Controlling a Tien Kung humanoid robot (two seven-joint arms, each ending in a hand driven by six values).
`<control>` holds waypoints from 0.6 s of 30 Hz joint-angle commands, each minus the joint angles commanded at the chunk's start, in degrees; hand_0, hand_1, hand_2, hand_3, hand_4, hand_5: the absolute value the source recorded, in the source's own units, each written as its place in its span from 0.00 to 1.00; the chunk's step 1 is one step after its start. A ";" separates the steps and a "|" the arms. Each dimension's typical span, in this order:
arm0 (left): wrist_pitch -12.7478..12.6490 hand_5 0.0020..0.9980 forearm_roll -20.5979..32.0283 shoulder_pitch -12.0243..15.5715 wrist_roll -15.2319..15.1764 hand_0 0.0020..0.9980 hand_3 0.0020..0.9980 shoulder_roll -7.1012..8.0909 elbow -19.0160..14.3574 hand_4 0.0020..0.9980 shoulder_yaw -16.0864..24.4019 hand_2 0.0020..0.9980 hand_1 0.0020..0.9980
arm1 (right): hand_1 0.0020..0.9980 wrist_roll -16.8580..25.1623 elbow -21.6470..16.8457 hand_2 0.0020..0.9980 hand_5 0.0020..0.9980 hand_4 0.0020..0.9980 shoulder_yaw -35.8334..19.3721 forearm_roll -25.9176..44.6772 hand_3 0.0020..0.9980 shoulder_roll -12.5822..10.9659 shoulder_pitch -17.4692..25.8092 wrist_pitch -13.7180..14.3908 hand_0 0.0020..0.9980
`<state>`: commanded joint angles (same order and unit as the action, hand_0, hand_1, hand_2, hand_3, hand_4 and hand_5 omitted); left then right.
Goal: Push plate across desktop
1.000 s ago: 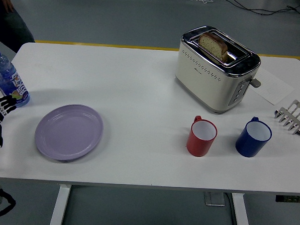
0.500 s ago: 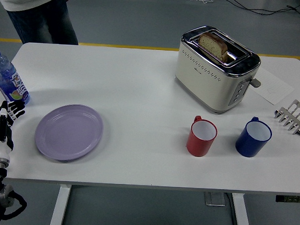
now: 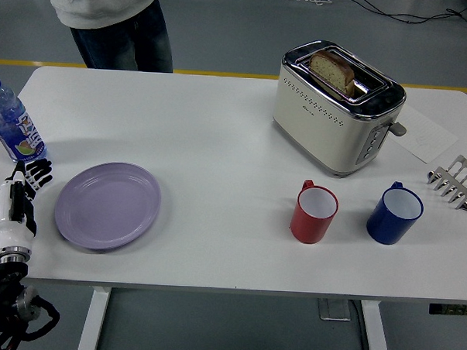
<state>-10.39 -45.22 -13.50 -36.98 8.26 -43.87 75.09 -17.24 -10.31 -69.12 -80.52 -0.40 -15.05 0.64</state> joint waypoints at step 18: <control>-0.43 1.00 1.82 -1.39 0.00 0.71 0.60 -1.75 0.98 0.47 -2.31 0.69 0.73 | 0.61 -0.05 0.00 0.65 0.16 0.35 -0.13 -0.39 0.58 0.19 -0.25 -0.11 0.63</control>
<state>-10.82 -43.41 -14.88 -36.98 6.51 -42.89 72.79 -17.29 -10.31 -69.25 -80.90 -0.21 -15.29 0.53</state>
